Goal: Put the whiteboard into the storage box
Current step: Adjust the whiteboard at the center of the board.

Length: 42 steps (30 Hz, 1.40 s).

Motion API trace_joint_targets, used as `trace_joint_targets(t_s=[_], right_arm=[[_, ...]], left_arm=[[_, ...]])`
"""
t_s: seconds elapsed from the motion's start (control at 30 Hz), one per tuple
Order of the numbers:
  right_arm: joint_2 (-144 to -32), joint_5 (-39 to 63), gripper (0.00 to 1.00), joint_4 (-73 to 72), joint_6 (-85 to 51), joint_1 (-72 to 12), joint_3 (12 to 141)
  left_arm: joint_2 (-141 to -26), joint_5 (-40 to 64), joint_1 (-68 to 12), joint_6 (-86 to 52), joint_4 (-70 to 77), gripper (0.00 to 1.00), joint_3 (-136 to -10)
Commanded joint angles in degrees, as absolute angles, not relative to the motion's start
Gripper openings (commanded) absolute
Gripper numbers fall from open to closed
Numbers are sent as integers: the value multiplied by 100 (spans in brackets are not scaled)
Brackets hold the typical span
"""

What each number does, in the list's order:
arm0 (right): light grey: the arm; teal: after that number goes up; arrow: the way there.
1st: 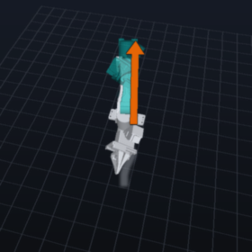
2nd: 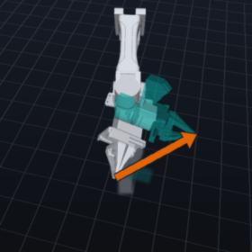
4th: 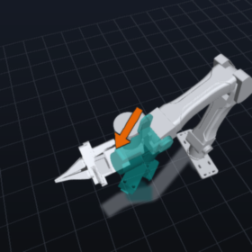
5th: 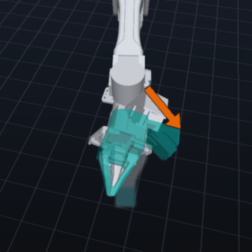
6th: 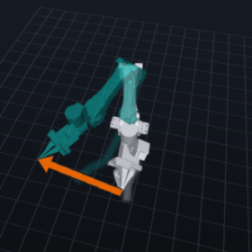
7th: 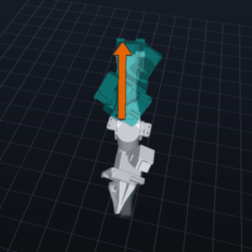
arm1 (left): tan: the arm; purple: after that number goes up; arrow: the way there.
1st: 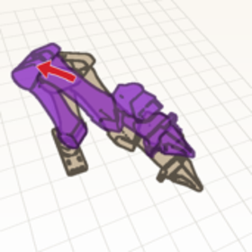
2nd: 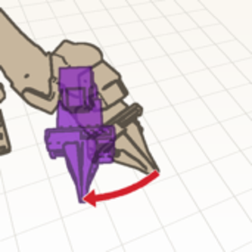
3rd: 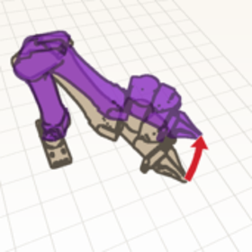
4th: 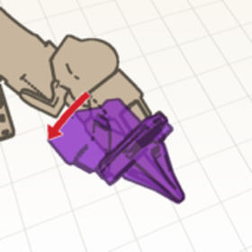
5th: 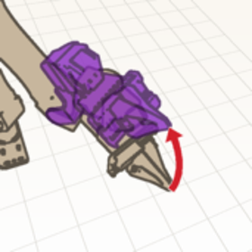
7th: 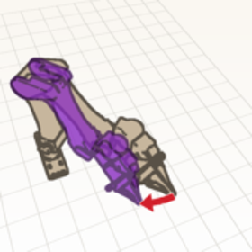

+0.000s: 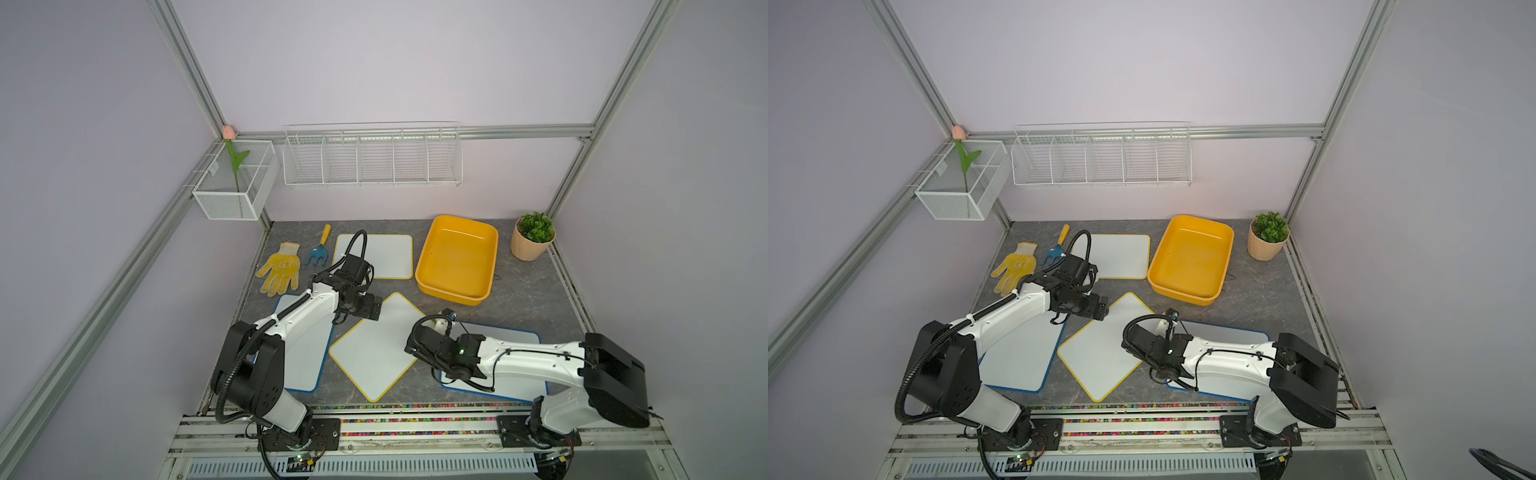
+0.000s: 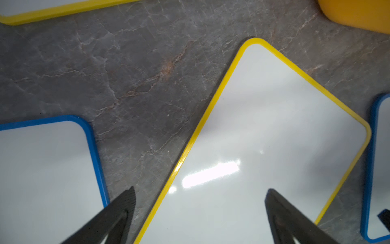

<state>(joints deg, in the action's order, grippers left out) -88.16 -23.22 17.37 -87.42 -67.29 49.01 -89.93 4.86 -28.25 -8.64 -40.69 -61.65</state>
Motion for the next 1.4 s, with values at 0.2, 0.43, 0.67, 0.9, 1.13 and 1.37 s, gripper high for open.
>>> trace_joint_targets(t_s=[0.2,0.43,0.67,0.9,1.13,1.37], right_arm=[[-9388,-1602,89,1477,-9756,-6793,4889],[-9595,-1584,89,1407,-9664,-6734,5001],[-9855,-1342,89,1241,-9590,-6586,4983],[-10002,-1378,89,1365,-9137,-6403,5257],[-10070,-1440,89,1231,-8439,-6111,5336],[-10242,-1348,89,1248,-7668,-5842,5674]], left_arm=[[-9718,532,-2848,-983,-4144,97,-6429],[-10183,220,-2790,-1003,-3922,97,-6530],[-10580,628,-2608,-1069,-3783,96,-6504],[-10529,1394,-2661,-1473,-3885,94,-6240],[-10204,2076,-2733,-1959,-3615,93,-5786],[-9976,2119,-2829,-2135,-3467,92,-5431]])
